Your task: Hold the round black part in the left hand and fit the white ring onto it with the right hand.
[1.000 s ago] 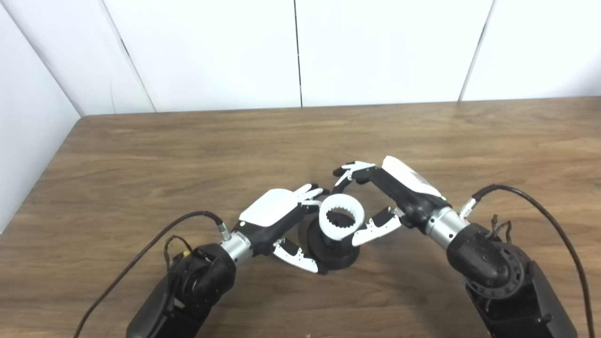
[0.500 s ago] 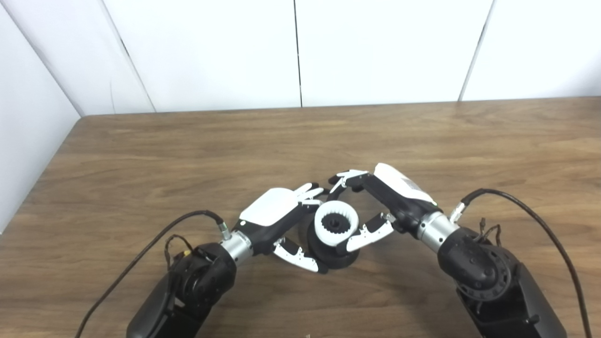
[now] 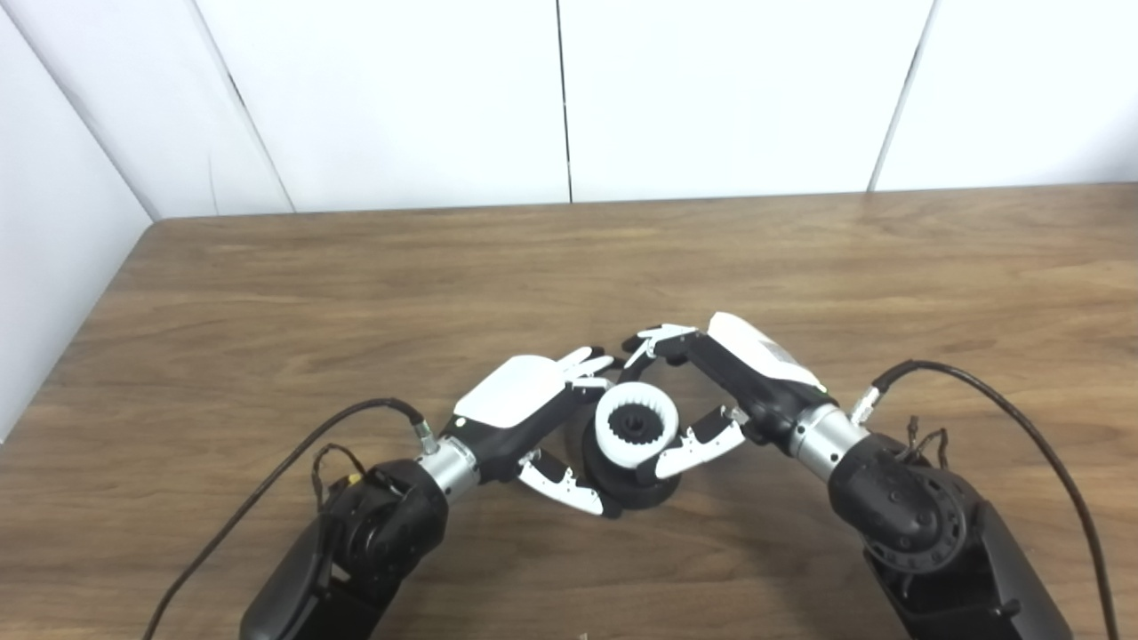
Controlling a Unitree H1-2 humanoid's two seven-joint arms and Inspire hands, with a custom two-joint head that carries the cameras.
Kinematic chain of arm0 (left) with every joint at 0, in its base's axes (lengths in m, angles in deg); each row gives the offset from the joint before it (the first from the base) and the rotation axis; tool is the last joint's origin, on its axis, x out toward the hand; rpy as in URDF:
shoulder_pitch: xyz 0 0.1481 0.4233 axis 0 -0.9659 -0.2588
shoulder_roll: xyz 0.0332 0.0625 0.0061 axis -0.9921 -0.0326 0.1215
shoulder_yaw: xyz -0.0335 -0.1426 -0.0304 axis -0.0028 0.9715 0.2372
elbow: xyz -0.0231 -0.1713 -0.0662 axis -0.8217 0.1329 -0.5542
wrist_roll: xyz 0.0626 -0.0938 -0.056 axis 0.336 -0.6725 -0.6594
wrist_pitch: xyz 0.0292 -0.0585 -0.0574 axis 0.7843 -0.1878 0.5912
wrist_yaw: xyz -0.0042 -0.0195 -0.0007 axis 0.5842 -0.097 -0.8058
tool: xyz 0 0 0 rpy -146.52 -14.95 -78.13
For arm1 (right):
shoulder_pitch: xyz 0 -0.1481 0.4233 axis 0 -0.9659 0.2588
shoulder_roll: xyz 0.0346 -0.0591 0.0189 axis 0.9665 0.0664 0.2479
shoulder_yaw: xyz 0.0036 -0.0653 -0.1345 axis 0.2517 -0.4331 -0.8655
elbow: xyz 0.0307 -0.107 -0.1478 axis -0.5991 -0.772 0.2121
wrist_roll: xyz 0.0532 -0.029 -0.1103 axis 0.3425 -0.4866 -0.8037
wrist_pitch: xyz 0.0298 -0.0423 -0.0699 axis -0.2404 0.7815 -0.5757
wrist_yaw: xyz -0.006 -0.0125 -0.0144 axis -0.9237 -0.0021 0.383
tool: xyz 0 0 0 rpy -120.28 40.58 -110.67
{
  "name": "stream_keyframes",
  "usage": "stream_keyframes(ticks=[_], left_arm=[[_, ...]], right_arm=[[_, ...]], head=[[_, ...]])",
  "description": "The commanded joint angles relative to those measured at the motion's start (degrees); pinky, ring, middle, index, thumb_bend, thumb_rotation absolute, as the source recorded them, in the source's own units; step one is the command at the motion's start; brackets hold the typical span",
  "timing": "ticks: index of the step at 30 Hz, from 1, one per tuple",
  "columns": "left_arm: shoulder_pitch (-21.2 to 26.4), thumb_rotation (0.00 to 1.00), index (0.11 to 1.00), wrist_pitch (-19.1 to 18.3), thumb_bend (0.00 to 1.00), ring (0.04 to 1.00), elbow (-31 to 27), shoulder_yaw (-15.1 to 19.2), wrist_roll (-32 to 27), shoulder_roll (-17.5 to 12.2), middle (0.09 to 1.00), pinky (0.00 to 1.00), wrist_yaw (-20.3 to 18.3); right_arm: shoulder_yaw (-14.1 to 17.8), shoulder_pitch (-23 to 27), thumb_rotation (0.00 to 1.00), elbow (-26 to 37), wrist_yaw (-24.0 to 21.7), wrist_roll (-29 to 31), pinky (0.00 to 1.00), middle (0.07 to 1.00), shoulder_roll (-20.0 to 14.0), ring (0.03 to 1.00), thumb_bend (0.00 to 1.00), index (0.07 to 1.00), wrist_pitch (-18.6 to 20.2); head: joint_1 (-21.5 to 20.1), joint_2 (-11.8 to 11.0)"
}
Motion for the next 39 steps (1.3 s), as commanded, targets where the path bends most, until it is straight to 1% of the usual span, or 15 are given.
stream_keyframes(ticks=[1,8,14,15,16,17,19,26,34,39], left_arm=[[0.3,0.40,0.717,-0.4,0.81,0.999,-0.7,-0.3,-0.3,-0.4,0.962,0.88,-1.3],[0.3,0.40,0.713,-1.2,0.81,1.000,-1.6,-0.5,0.0,-0.3,0.967,0.88,-2.0],[0.1,0.41,0.707,-1.5,0.80,1.000,-1.7,-0.4,-0.1,-0.2,0.965,0.89,-1.8],[0.1,0.41,0.705,-1.6,0.80,1.000,-1.8,-0.3,-0.2,-0.1,0.965,0.89,-1.8],[0.0,0.41,0.703,-1.6,0.80,1.000,-1.8,-0.3,-0.2,0.0,0.964,0.89,-1.8],[0.1,0.41,0.703,-1.7,0.80,1.000,-1.7,-0.3,-0.2,0.0,0.964,0.89,-1.7],[0.1,0.40,0.701,-1.4,0.80,1.000,-1.4,-0.3,-0.3,0.2,0.963,0.89,-1.4],[0.4,0.41,0.700,-1.1,0.80,1.000,-0.6,-0.4,-0.2,0.5,0.966,0.88,-0.9],[0.5,0.40,0.703,-1.3,0.80,1.000,-0.4,-0.3,-0.1,0.8,0.968,0.88,-0.6],[0.3,0.41,0.726,-1.6,0.84,1.000,-0.8,-0.3,0.1,0.8,0.967,0.89,-0.6]], right_arm=[[0.3,1.2,0.16,0.9,1.0,0.1,0.81,0.836,0.0,0.914,0.52,0.491,-2.4],[0.2,0.2,0.16,0.5,1.2,-0.1,0.80,0.836,-0.3,0.912,0.52,0.491,-2.8],[0.1,-1.3,0.16,-0.4,1.6,0.2,0.81,0.839,-0.6,0.912,0.52,0.494,-4.2],[0.2,-1.6,0.23,-0.7,2.0,0.5,0.80,0.837,-0.6,0.908,0.69,0.570,-5.0],[0.2,-1.8,0.28,-1.1,2.2,0.6,0.78,0.833,-0.6,0.898,0.79,0.630,-5.7],[0.2,-2.0,0.30,-1.3,2.4,0.8,0.78,0.832,-0.7,0.892,0.83,0.655,-6.2],[0.3,-2.2,0.33,-1.9,2.7,1.3,0.77,0.833,-0.8,0.885,0.87,0.687,-7.2],[0.9,-2.0,0.36,-2.2,2.5,1.7,0.78,0.845,-1.0,0.895,0.90,0.729,-7.5],[1.5,-1.6,0.37,-2.4,2.2,2.1,0.80,0.848,-1.1,0.903,0.92,0.734,-7.2],[1.5,-1.5,0.36,-2.5,2.4,2.2,0.80,0.847,-1.2,0.902,0.91,0.728,-7.5]], head=[[0.0,0.1],[0.1,0.4],[0.0,0.5],[-0.1,0.5],[-0.1,0.4],[-0.1,0.4],[-0.2,0.3],[-0.4,0.1],[-0.1,-0.3],[0.0,-0.3]])
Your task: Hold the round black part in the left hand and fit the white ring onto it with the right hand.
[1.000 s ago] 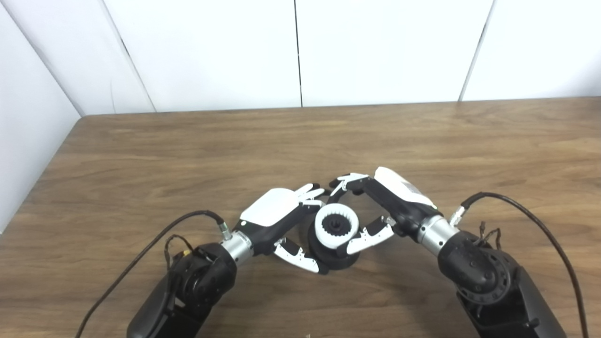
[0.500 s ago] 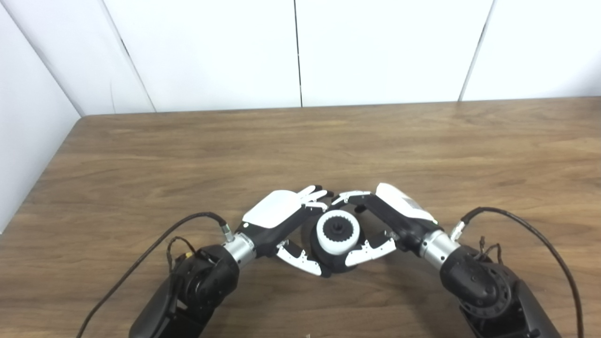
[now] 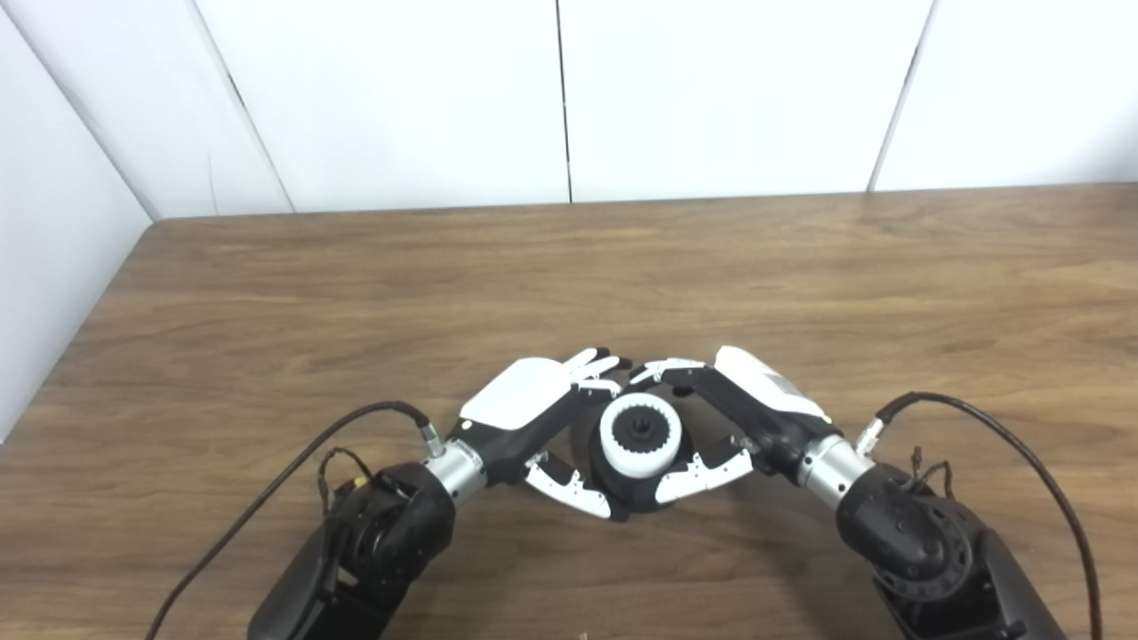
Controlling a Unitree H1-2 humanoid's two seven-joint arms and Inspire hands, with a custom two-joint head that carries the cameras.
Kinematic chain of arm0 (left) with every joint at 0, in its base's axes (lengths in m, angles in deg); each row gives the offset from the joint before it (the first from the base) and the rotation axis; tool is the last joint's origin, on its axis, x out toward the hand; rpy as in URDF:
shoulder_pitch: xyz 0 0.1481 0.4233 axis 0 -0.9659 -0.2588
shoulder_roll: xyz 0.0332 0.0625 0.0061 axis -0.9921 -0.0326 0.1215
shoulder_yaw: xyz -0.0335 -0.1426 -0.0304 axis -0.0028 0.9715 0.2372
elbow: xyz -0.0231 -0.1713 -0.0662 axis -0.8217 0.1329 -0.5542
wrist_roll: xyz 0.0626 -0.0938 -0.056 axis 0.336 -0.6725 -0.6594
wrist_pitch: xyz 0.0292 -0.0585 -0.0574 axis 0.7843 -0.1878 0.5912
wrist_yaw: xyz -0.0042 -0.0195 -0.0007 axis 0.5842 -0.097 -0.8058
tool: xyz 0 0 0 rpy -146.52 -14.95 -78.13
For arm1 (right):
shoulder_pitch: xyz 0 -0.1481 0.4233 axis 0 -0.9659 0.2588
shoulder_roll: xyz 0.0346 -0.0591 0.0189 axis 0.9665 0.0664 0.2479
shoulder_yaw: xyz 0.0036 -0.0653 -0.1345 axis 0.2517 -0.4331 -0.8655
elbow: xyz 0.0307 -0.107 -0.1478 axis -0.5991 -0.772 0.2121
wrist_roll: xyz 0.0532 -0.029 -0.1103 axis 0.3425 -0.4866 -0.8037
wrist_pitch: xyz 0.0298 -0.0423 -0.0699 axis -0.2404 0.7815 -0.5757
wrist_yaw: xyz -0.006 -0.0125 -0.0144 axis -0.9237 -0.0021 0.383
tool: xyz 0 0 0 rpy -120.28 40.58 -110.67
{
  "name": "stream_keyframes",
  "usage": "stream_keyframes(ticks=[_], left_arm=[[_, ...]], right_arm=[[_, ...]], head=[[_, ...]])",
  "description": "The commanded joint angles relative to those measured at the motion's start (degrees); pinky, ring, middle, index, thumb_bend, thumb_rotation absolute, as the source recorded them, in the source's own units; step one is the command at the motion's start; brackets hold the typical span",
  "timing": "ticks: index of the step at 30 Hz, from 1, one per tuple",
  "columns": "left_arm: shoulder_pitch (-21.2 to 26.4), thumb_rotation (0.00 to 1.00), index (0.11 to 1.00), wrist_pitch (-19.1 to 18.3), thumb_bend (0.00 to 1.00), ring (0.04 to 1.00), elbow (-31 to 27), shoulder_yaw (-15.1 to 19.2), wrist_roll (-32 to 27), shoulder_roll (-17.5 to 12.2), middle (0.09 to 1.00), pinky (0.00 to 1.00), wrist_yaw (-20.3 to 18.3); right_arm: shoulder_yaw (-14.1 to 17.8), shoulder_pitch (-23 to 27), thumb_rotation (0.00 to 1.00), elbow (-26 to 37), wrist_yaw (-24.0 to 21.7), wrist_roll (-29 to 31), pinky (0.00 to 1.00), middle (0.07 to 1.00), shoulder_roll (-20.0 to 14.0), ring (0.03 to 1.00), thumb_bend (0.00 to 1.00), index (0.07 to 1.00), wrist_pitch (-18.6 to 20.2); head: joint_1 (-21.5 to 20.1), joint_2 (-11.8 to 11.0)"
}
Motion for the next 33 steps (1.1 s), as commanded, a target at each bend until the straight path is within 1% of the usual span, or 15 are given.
stream_keyframes(ticks=[1,7,17,21,24,28,31,33], left_arm=[[0.7,0.42,0.730,-0.5,0.85,1.000,0.0,0.0,0.3,-0.2,0.967,0.89,-0.5],[0.5,0.43,0.790,-1.4,0.92,1.000,-0.5,0.2,0.5,-0.5,0.965,0.92,-0.8],[0.3,0.44,0.832,-2.1,0.97,1.000,-1.0,0.7,0.4,-1.0,0.961,0.93,-1.4],[0.0,0.43,0.836,-2.0,0.98,1.000,-1.3,1.9,-0.7,-1.7,0.958,0.92,-1.2],[-0.3,0.46,0.851,-2.6,0.98,1.000,-1.9,2.9,-1.2,-2.4,0.963,0.93,-1.8],[-0.8,0.46,0.854,-2.7,0.97,1.000,-2.5,4.4,-1.6,-3.5,0.963,0.92,-2.2],[-1.2,0.46,0.860,-3.4,0.97,1.000,-3.1,5.7,-2.1,-4.1,0.964,0.92,-2.7],[-1.5,0.46,0.865,-3.8,0.97,1.000,-3.4,6.7,-2.7,-4.6,0.966,0.91,-2.9]], right_arm=[[0.9,2.1,0.36,0.7,0.7,0.4,0.80,0.846,-0.2,0.902,0.91,0.727,-1.6],[1.4,2.1,0.36,0.9,0.7,0.3,0.81,0.849,-0.2,0.904,0.91,0.725,-1.1],[2.7,2.1,0.34,1.0,0.9,0.9,0.81,0.855,0.0,0.908,0.91,0.719,-1.0],[3.3,2.2,0.33,1.2,0.9,1.2,0.81,0.861,0.0,0.911,0.90,0.720,-0.7],[3.8,2.3,0.34,1.4,0.9,1.1,0.82,0.863,0.2,0.915,0.91,0.720,0.0],[4.6,2.2,0.34,1.4,1.2,1.2,0.82,0.862,0.4,0.914,0.92,0.719,0.1],[5.3,2.2,0.34,1.5,1.4,1.4,0.82,0.863,0.4,0.914,0.92,0.723,0.1],[5.7,2.1,0.35,2.0,0.9,1.1,0.83,0.868,0.5,0.919,0.92,0.730,1.2]], head=[[0.0,0.0],[0.0,0.0],[0.3,-0.1],[0.3,-0.1],[0.4,-0.1],[0.3,0.0],[0.4,0.0],[0.5,0.0]])
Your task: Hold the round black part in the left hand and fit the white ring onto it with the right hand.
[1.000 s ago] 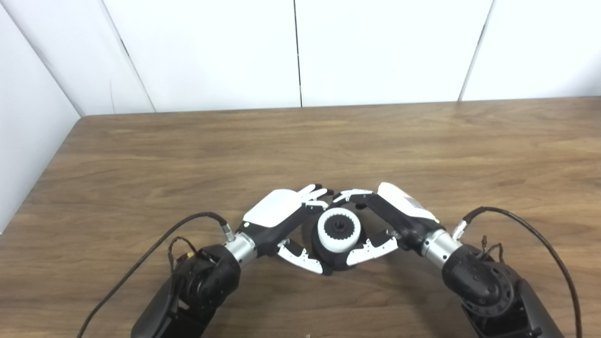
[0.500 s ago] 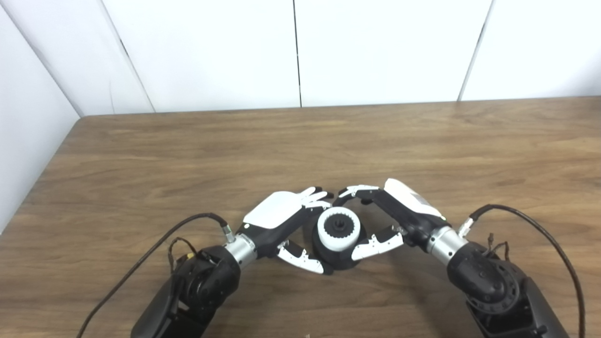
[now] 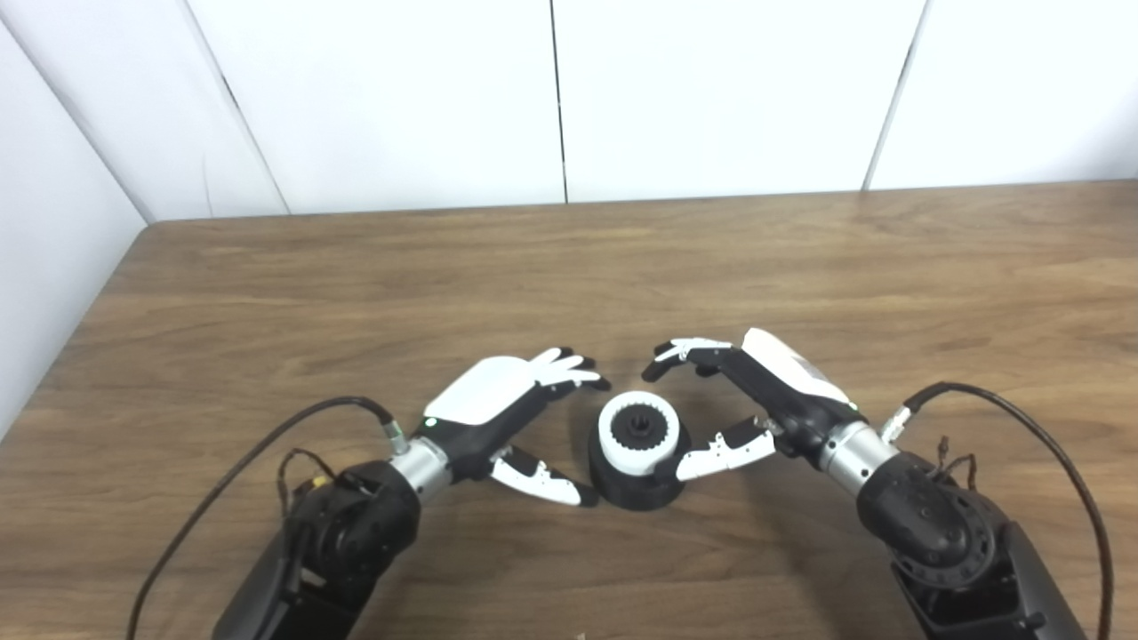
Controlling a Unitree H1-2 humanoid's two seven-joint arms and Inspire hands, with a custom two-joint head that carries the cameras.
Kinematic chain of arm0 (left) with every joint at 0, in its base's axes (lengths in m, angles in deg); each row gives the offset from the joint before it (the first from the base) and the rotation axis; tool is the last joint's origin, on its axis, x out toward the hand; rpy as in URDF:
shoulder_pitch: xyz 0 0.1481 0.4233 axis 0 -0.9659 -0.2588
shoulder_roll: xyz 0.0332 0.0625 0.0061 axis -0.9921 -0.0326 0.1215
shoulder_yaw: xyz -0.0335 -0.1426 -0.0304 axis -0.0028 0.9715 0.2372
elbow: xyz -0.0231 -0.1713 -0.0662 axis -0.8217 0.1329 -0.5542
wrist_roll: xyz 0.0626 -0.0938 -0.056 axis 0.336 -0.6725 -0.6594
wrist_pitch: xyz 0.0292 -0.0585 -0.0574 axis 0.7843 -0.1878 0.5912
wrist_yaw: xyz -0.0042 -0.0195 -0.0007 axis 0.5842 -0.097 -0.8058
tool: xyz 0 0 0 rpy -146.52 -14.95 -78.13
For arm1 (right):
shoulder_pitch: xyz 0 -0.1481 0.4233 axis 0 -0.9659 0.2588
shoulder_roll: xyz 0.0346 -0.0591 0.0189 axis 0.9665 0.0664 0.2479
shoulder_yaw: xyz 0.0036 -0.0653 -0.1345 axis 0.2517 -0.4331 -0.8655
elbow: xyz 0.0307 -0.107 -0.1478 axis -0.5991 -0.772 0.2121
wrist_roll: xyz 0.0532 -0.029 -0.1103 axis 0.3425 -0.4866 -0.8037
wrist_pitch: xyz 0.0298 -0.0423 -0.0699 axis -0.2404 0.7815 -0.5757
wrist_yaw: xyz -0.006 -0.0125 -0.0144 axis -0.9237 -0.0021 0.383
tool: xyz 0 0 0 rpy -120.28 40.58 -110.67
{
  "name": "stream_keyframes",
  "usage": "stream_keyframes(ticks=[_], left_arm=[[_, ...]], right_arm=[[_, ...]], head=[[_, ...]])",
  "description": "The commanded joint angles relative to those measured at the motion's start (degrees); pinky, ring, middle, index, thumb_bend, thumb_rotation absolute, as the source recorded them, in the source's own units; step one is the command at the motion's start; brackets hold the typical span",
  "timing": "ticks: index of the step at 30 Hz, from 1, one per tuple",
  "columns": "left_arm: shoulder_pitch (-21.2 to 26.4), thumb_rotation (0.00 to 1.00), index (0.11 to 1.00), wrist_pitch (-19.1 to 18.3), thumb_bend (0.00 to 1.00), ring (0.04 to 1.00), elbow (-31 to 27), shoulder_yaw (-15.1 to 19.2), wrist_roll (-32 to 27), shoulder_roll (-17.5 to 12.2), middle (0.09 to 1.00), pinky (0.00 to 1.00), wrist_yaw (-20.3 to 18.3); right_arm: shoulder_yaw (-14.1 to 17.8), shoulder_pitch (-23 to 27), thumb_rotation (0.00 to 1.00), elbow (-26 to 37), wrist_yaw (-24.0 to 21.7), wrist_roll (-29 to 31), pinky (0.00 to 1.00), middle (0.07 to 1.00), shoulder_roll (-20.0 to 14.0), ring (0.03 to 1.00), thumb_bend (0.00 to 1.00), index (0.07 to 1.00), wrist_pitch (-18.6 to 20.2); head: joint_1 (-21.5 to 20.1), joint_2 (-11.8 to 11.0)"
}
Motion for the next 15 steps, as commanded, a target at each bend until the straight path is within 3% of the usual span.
stream_keyframes(ticks=[1,10,15], left_arm=[[0.3,0.46,0.866,-0.8,0.97,1.000,-1.2,1.8,-1.3,-2.0,0.967,0.91,-0.3],[-1.3,0.44,0.908,-3.6,0.98,1.000,-2.9,6.0,-7.5,-2.9,0.972,0.90,-0.8],[-2.4,0.50,0.996,-7.5,1.00,1.000,-4.7,9.0,-12.6,-2.0,0.999,0.91,-1.7]], right_arm=[[1.1,2.1,0.35,2.2,0.8,0.2,0.84,0.870,0.0,0.920,0.92,0.733,0.7],[3.1,0.8,0.40,3.2,2.0,0.3,0.81,0.895,-0.2,0.912,0.92,0.790,1.2],[5.4,-0.9,0.46,4.4,2.4,1.8,0.86,0.978,-0.1,0.960,0.90,0.923,2.0]], head=[[0.0,0.0],[-0.2,0.0],[-0.7,0.0]])
